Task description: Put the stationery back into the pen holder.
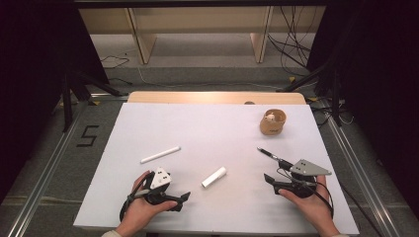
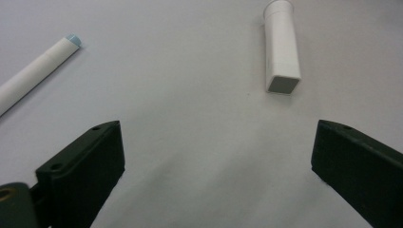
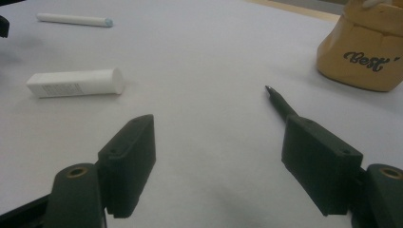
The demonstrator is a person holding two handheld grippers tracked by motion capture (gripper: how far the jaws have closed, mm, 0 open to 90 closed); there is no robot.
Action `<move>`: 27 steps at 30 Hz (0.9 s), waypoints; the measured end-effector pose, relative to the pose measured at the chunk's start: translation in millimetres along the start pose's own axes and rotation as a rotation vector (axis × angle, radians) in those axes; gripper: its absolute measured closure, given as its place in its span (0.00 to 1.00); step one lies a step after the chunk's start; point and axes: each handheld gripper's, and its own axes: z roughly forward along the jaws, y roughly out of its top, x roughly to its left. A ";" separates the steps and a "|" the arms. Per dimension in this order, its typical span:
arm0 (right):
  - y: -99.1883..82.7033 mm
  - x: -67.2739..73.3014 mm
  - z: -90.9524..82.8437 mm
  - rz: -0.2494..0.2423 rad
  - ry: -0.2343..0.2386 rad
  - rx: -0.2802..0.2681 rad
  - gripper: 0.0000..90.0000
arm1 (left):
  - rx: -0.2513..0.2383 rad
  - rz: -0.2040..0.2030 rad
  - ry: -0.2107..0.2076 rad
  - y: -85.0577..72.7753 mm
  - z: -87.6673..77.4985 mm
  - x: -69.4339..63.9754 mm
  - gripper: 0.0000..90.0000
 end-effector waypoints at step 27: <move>-0.2 2.8 0.0 -0.014 0.003 0.002 0.31 | -0.005 0.055 -0.080 23.5 33.3 -39.4 0.28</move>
